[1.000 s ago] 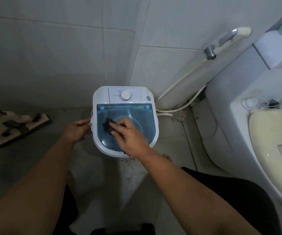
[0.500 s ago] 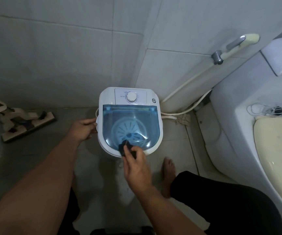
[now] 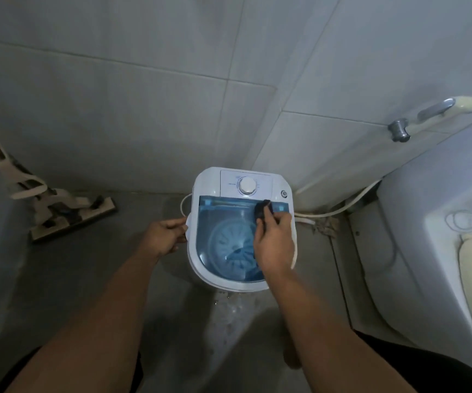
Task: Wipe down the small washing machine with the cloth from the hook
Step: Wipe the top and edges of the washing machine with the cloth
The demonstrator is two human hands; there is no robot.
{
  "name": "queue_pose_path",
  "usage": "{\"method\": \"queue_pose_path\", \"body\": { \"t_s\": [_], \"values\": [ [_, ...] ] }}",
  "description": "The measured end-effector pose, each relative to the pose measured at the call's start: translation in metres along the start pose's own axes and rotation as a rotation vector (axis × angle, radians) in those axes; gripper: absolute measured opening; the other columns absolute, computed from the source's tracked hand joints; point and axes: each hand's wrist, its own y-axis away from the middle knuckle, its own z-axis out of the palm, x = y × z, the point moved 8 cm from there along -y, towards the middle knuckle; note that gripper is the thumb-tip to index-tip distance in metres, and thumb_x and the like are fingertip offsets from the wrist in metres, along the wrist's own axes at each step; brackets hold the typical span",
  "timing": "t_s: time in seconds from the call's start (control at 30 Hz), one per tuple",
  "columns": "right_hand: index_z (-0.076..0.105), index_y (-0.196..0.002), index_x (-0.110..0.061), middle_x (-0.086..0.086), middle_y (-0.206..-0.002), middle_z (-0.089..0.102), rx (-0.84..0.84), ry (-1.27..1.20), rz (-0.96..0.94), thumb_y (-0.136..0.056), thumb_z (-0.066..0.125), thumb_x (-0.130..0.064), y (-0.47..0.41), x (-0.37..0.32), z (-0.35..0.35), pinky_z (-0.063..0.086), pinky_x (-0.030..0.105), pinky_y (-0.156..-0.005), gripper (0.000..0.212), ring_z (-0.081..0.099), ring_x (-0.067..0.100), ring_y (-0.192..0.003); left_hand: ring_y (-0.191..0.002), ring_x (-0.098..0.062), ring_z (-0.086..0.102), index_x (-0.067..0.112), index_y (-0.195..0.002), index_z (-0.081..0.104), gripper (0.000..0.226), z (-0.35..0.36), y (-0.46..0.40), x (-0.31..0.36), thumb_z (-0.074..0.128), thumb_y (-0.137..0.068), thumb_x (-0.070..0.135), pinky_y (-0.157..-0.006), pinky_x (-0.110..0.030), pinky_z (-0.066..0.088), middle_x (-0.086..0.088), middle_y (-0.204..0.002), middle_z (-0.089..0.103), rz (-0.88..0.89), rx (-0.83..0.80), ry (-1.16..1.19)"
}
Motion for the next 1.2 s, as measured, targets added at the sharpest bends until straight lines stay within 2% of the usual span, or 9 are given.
{"method": "queue_pose_path", "body": {
  "t_s": [0.1,0.17,0.27,0.4,0.5,0.63,0.83,1.03,1.2],
  "values": [
    [0.054,-0.145,-0.023,0.006,-0.123,0.047,0.016,-0.005,-0.066,-0.103,0.05,-0.036,0.019,-0.038,0.021,0.059,0.04,-0.081,0.044,0.06,0.024,-0.1,-0.067,-0.002,0.07,0.024,-0.121,0.07,0.028,0.0,-0.001,-0.002,0.06,-0.095,0.018,-0.057,-0.022,0.041,-0.006,-0.106,0.076,-0.016,-0.005,0.021],
    [0.051,-0.146,-0.025,0.006,-0.125,0.047,-0.043,0.022,-0.172,-0.103,0.045,-0.038,0.027,-0.067,0.039,0.057,0.039,-0.087,0.045,0.058,0.023,-0.104,-0.072,-0.003,0.07,0.025,-0.119,0.07,0.027,-0.001,0.0,-0.003,0.06,-0.095,0.02,-0.06,-0.023,0.042,-0.003,-0.106,0.076,-0.012,-0.016,0.045],
    [0.052,-0.145,-0.025,0.008,-0.123,0.05,-0.153,0.001,-0.351,-0.101,0.041,-0.039,0.031,-0.1,0.053,0.058,0.042,-0.079,0.047,0.059,0.026,-0.103,-0.077,-0.008,0.071,0.025,-0.118,0.072,0.026,-0.002,-0.001,-0.004,0.062,-0.093,0.022,-0.057,-0.02,0.044,-0.001,-0.1,0.077,-0.016,-0.017,0.064],
    [0.057,-0.142,-0.024,0.003,-0.122,0.05,-0.371,-0.091,-0.562,-0.101,0.055,-0.033,0.005,-0.127,0.052,0.057,0.043,-0.076,0.042,0.062,0.025,-0.094,-0.069,-0.01,0.066,0.02,-0.115,0.071,0.025,-0.003,-0.003,-0.008,0.064,-0.092,0.017,-0.054,-0.021,0.04,0.001,-0.08,0.074,-0.024,0.006,0.116],
    [0.058,-0.142,-0.022,0.005,-0.12,0.051,-0.229,-0.089,-0.471,-0.101,0.055,-0.031,-0.055,-0.134,0.038,0.056,0.038,-0.08,0.041,0.062,0.026,-0.094,-0.076,-0.014,0.066,0.019,-0.12,0.071,0.029,-0.003,-0.004,-0.006,0.063,-0.093,0.016,-0.053,-0.021,0.041,-0.009,-0.1,0.076,-0.01,-0.008,0.107],
    [0.056,-0.141,-0.016,0.011,-0.122,0.05,-0.132,0.05,-0.289,-0.102,0.053,-0.028,-0.089,-0.122,0.048,0.058,0.046,-0.08,0.041,0.059,0.031,-0.099,-0.072,-0.012,0.066,0.019,-0.121,0.071,0.029,-0.002,-0.003,-0.005,0.061,-0.094,0.013,-0.048,-0.017,0.041,-0.01,-0.108,0.075,-0.003,-0.016,0.121],
    [0.058,-0.139,-0.021,0.011,-0.122,0.053,-0.193,0.178,-0.61,-0.097,0.06,-0.022,-0.039,-0.142,0.065,0.055,0.044,-0.064,0.042,0.057,0.033,-0.097,-0.088,-0.016,0.069,0.023,-0.118,0.072,0.028,-0.004,-0.007,-0.012,0.065,-0.091,0.017,-0.058,-0.022,0.042,-0.007,-0.109,0.076,-0.061,-0.075,0.169],
    [0.057,-0.139,-0.024,0.009,-0.124,0.052,-0.314,0.196,-0.715,-0.1,0.055,-0.028,-0.012,-0.139,0.061,0.059,0.047,-0.068,0.04,0.058,0.032,-0.101,-0.085,-0.01,0.069,0.024,-0.12,0.07,0.031,-0.003,-0.006,-0.017,0.065,-0.091,0.017,-0.058,-0.022,0.038,-0.005,-0.109,0.076,-0.067,-0.119,0.178],
    [0.054,-0.142,-0.027,0.008,-0.122,0.053,-0.382,0.155,-0.85,-0.095,0.06,-0.026,0.055,-0.11,0.043,0.057,0.04,-0.058,0.047,0.059,0.029,-0.096,-0.087,-0.012,0.066,0.022,-0.125,0.067,0.034,-0.003,-0.004,-0.014,0.06,-0.093,0.012,-0.055,-0.02,0.037,-0.008,-0.11,0.074,-0.07,-0.131,0.167]
  ]
}}
